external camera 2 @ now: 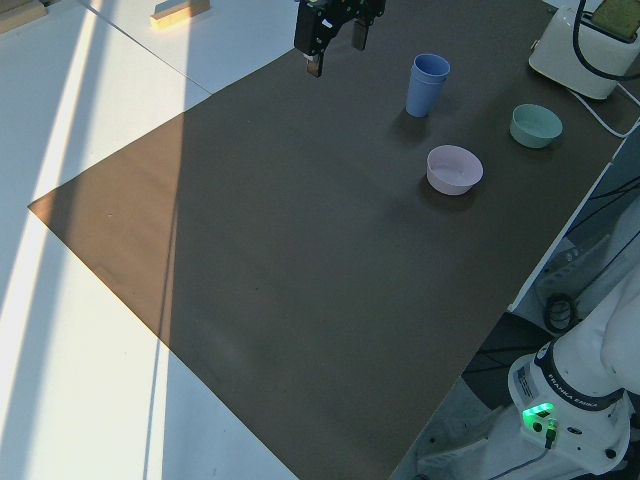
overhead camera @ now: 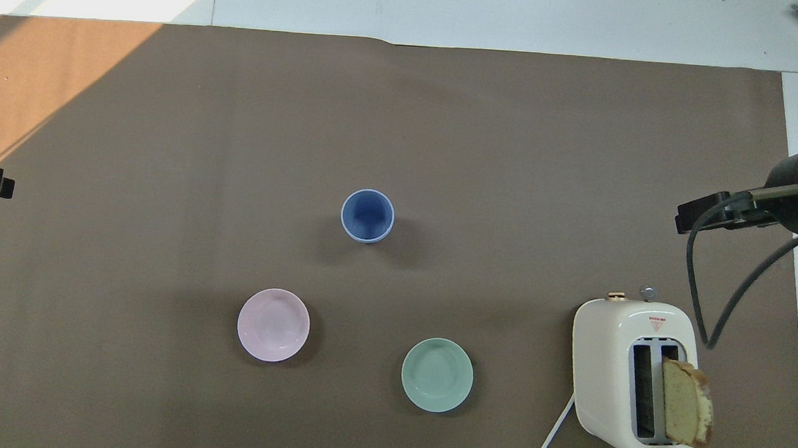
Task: Stack blue cups with both arms
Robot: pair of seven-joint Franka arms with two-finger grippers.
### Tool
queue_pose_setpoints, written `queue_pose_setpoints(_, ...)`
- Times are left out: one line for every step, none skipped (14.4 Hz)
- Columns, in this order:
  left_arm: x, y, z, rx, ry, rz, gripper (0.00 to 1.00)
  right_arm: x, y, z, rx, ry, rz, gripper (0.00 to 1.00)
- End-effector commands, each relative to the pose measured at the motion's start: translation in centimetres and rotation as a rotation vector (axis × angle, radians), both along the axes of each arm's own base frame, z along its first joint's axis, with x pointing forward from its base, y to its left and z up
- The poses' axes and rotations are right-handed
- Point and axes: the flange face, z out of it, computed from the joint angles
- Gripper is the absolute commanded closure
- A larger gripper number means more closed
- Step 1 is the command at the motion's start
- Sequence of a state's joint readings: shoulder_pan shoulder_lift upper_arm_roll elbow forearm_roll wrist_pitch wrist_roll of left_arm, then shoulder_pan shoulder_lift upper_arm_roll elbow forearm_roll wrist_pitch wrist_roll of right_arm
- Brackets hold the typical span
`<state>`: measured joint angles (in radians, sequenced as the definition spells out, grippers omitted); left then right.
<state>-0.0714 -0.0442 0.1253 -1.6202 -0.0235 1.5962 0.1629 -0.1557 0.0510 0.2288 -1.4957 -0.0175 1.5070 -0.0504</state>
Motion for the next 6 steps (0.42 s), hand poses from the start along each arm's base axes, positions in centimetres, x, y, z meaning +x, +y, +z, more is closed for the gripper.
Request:
queue_pose_setpoints(-0.46, 0.13, 0.55, 0.020, -0.003, -0.005, 0.00, -0.47, -0.44, 0.10, 0.020, -0.013, 0.017, 0.00)
queue_pose_setpoints(-0.45, 0.13, 0.55, 0.020, -0.003, -0.005, 0.00, -0.47, -0.44, 0.10, 0.020, -0.013, 0.017, 0.00)
queue_pose_setpoints(-0.50, 0.21, 0.63, 0.019, -0.005, -0.002, 0.00, -0.47, -0.44, 0.10, 0.020, -0.013, 0.017, 0.00)
queue_pose_setpoints(-0.54, 0.21, 0.53, 0.019, 0.000, -0.002, 0.00, -0.47, -0.44, 0.10, 0.020, -0.013, 0.017, 0.00)
queue_pose_setpoints(-0.56, 0.21, 0.52, 0.019, 0.001, -0.003, 0.00, -0.47, -0.52, 0.10, 0.020, -0.013, 0.015, 0.00)
queue_pose_setpoints(-0.56, 0.21, 0.52, 0.019, 0.001, -0.003, 0.00, -0.47, -0.44, 0.10, 0.020, -0.013, 0.017, 0.00)
